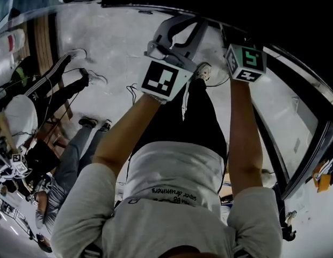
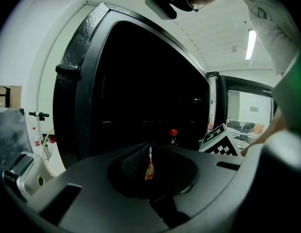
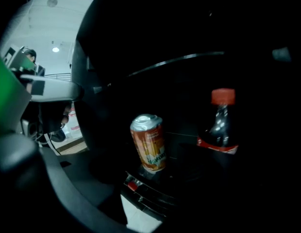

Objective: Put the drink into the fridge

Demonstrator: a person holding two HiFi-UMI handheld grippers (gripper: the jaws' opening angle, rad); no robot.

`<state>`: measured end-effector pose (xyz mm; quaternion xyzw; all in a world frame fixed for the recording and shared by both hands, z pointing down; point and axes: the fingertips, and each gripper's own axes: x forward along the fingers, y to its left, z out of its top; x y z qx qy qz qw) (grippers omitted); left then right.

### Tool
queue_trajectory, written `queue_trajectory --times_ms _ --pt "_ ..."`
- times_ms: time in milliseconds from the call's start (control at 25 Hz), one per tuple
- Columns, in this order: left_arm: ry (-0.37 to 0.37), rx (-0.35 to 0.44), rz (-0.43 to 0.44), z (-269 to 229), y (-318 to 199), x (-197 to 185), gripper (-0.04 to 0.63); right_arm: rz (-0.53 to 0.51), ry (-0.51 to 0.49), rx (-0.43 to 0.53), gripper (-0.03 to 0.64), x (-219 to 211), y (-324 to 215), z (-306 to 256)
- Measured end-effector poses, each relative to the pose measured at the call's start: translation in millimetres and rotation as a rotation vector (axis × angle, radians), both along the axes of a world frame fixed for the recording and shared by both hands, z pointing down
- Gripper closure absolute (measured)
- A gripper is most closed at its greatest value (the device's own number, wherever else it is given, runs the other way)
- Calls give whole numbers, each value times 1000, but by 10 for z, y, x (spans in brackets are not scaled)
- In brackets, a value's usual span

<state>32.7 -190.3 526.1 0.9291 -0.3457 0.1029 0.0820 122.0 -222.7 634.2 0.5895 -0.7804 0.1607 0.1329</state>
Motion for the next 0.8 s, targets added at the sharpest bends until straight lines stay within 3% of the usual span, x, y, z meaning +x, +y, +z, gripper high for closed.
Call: queue_trajectory --times_ms 320,800 --pt "3 -6 6 -326 184 -71 568 -47 34 -11 421 42 417 -499" --pt "27 -34 11 -1087 503 -197 567 -138 54 42 522 -62 945 -1769"
